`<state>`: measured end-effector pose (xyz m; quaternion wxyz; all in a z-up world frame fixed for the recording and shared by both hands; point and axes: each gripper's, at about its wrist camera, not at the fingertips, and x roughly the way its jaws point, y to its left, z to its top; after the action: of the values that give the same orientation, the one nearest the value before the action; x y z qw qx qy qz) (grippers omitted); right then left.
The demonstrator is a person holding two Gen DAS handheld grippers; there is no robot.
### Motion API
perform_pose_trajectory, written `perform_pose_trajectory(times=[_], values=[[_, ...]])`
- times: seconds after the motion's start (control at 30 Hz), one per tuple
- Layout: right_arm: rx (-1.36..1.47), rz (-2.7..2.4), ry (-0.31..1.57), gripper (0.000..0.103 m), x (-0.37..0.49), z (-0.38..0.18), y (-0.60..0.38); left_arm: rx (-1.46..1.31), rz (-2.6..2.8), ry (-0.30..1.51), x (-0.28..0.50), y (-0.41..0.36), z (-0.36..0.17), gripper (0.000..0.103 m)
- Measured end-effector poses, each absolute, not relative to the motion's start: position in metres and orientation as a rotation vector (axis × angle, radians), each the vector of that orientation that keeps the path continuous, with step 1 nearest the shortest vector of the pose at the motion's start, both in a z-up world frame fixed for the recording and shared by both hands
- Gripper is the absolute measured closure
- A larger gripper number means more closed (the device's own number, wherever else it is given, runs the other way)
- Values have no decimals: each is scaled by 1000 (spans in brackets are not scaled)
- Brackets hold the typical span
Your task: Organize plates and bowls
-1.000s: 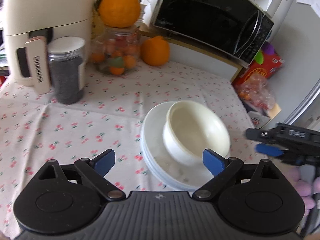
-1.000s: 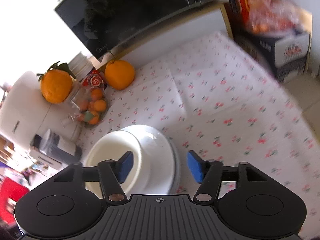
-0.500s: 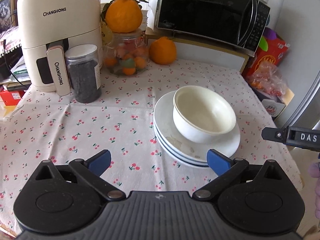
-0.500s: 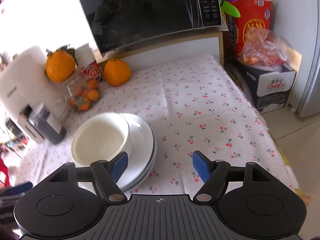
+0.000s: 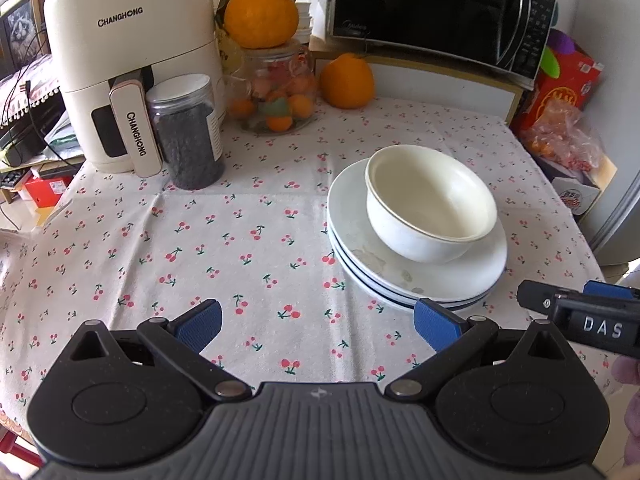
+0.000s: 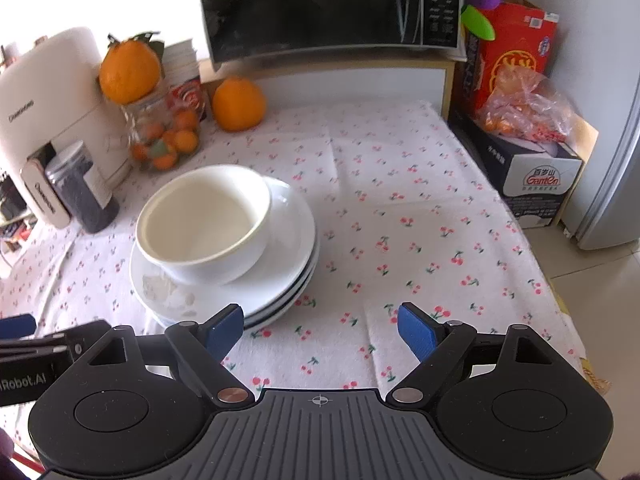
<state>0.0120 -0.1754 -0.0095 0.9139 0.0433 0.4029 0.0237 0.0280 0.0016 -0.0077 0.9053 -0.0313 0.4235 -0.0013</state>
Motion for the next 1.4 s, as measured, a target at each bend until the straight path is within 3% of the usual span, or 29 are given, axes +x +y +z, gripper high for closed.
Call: perform_pose_trajectory(times=[1.4], values=[[65,41,859,16,15,-15,-169,1,3,873,24,-6,-5,1]])
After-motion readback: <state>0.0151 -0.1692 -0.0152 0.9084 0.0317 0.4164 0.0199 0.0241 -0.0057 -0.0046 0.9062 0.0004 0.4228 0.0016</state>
